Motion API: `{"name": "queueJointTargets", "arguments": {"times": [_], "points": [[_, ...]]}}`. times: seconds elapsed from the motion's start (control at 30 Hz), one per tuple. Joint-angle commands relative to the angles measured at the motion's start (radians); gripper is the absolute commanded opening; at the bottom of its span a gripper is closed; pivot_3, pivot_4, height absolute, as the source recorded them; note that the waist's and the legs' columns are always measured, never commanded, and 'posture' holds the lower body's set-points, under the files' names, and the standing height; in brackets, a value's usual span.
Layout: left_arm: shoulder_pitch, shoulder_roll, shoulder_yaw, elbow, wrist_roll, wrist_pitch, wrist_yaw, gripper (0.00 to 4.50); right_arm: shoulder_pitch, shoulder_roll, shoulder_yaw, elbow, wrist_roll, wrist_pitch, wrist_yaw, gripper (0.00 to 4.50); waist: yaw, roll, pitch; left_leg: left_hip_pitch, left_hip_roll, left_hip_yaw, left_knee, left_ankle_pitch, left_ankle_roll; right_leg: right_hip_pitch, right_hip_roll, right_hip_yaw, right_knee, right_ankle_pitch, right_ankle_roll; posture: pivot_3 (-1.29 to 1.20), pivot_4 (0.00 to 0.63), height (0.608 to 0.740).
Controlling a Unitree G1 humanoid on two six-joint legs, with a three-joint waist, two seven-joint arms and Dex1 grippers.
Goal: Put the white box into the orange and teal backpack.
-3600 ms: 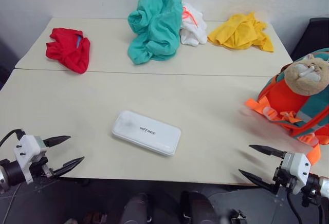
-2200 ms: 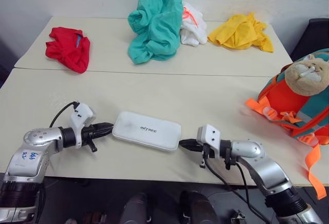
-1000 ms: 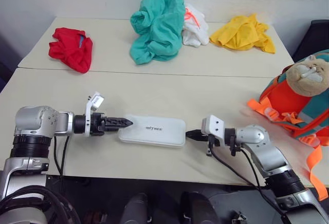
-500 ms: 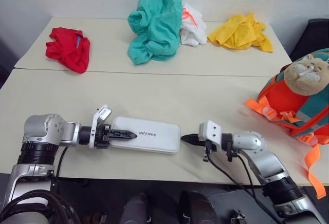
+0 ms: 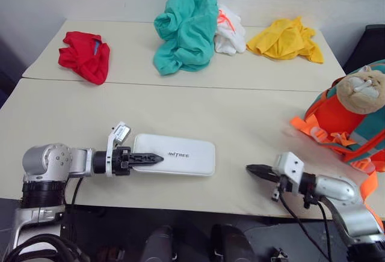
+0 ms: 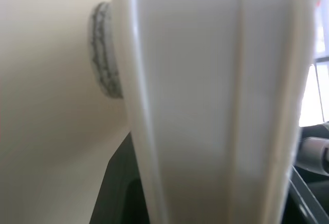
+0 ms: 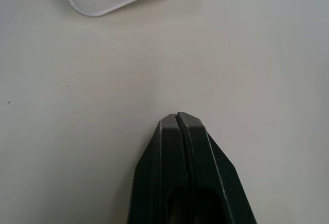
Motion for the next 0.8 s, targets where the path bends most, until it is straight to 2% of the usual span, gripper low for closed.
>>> {"name": "queueJointTargets", "arguments": {"times": [0.03,0.13,0.2,0.4,0.47,0.57,0.8], "points": [[0.081,-0.050,0.118,-0.142,-0.016,-0.300,-0.091,1.35,0.145,0.011,-0.182,-0.152,0.172,0.056,-0.008,0.59,0.000,0.000,0.000,0.000,0.000,0.000,0.000,0.000,0.000,0.000,0.000,0.000,-0.001,0.000,0.000,0.00,0.150,0.740],[0.199,-0.004,0.043,-0.241,0.061,-0.517,-0.234,1.35,0.346,0.079,-0.352,-0.232,0.241,0.063,-0.056,1.63,0.001,0.000,0.000,0.001,0.001,0.000,-0.002,-0.001,-0.001,-0.001,0.000,0.000,-0.004,-0.001,-0.001,0.00,0.150,0.740],[0.243,-0.011,0.021,-0.271,0.087,-0.614,-0.256,1.35,0.438,0.147,-0.461,-0.232,0.268,0.037,-0.103,2.35,0.003,0.001,0.000,0.002,0.001,0.001,-0.005,-0.001,-0.003,0.000,0.001,0.000,-0.005,-0.001,-0.002,0.00,0.150,0.740],[0.251,-0.055,-0.014,-0.271,0.150,-0.781,-0.207,1.35,0.505,0.277,-0.682,-0.137,0.320,-0.035,-0.217,4.43,0.011,0.001,0.000,0.002,0.001,0.002,-0.004,-0.007,-0.005,0.000,-0.001,0.003,-0.007,0.002,-0.001,0.00,0.150,0.740],[0.257,-0.035,-0.039,-0.274,0.161,-0.795,-0.227,1.35,0.489,0.280,-0.707,-0.102,0.306,-0.065,-0.230,4.50,0.008,0.001,0.000,0.002,0.001,0.002,-0.005,-0.007,-0.005,-0.001,-0.001,0.003,-0.007,0.001,-0.002,0.00,0.150,0.740],[0.263,-0.016,-0.058,-0.269,0.165,-0.816,-0.244,1.35,0.389,0.241,-0.717,-0.037,0.284,-0.089,-0.282,4.50,-0.008,0.002,0.000,0.002,0.002,0.003,-0.005,-0.007,-0.005,-0.002,0.000,0.003,-0.006,0.000,-0.003,0.00,0.150,0.740],[0.274,0.004,-0.059,-0.240,0.165,-0.888,-0.292,1.35,0.074,0.060,-0.593,0.109,0.290,-0.004,-0.251,4.50,-0.015,0.008,0.000,0.004,0.002,0.005,-0.005,-0.003,0.001,-0.002,0.000,0.004,-0.005,0.000,-0.003,0.00,0.150,0.740]]}}
